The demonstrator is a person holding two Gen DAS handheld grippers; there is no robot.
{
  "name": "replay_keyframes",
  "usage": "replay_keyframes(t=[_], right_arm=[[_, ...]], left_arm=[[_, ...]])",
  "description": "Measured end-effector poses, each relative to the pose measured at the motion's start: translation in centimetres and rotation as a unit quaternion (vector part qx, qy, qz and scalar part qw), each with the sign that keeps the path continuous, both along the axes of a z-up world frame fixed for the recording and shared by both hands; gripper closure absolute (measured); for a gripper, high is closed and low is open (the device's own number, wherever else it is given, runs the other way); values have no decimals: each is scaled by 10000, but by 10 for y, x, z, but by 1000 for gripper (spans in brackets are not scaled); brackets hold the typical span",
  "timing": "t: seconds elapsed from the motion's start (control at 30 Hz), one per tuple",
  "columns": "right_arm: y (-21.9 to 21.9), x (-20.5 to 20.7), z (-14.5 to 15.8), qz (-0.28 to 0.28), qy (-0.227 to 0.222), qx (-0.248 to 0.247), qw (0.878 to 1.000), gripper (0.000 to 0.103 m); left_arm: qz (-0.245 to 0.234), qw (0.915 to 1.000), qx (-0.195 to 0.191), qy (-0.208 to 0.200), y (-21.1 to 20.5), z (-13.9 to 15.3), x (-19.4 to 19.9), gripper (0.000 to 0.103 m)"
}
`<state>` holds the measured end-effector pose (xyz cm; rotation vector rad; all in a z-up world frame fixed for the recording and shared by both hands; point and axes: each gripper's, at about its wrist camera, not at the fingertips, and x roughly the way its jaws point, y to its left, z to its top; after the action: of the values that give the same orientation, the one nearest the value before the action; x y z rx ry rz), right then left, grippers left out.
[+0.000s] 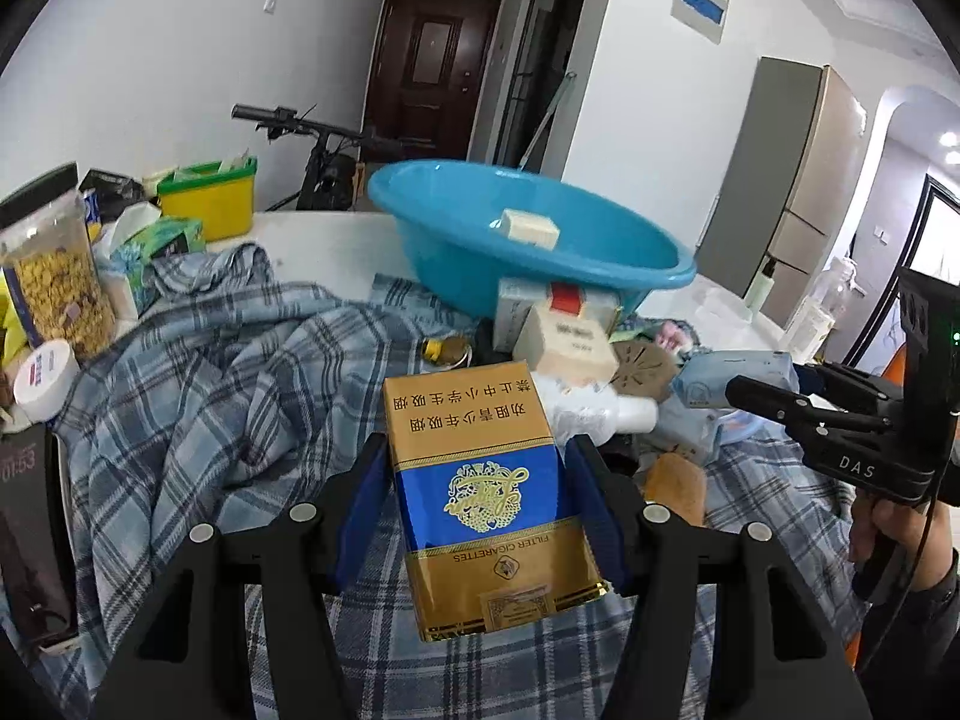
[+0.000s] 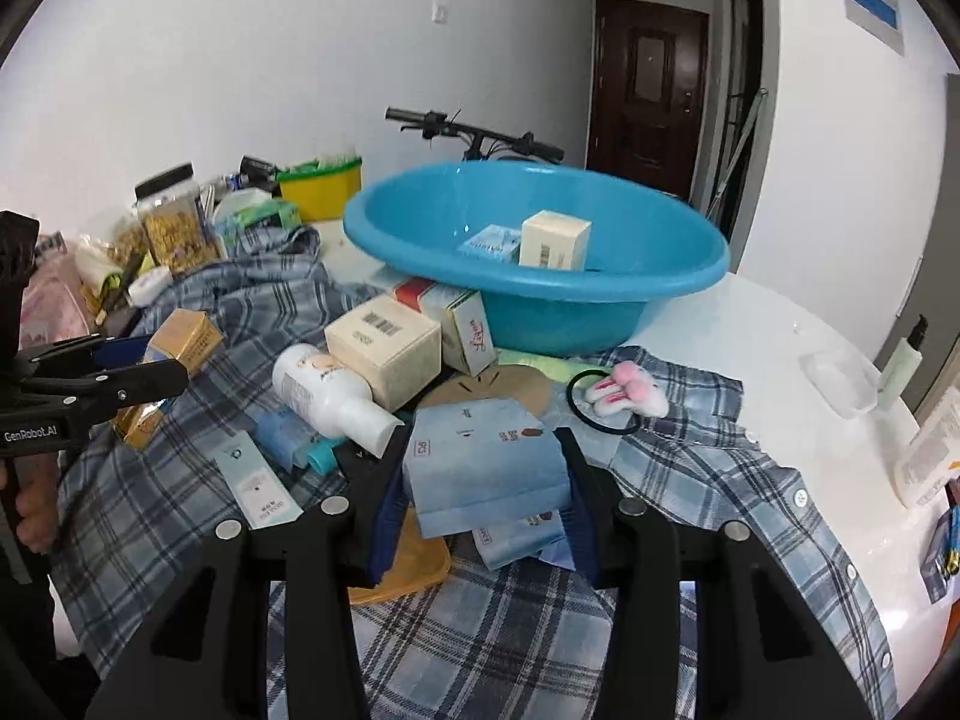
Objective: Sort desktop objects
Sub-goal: 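Grasp the light blue packet with the right gripper while the left lifts the cigarette box, then carry the cigarette box and blue packet over the turquoise basin with both grippers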
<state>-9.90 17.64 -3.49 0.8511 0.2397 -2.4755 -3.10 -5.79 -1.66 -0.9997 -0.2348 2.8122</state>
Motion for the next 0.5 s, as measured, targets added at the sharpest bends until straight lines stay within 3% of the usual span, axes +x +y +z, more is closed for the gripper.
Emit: replay_keyframes(t=[0.2, 0.5], right_arm=[[8, 10, 19, -91, 176, -187, 9996, 59], [13, -9, 79, -89, 664, -558, 9962, 59]], left_arm=[[-167, 9998, -21, 133, 12, 21, 0, 41], [-328, 9986, -260, 333, 33, 68, -33, 41]])
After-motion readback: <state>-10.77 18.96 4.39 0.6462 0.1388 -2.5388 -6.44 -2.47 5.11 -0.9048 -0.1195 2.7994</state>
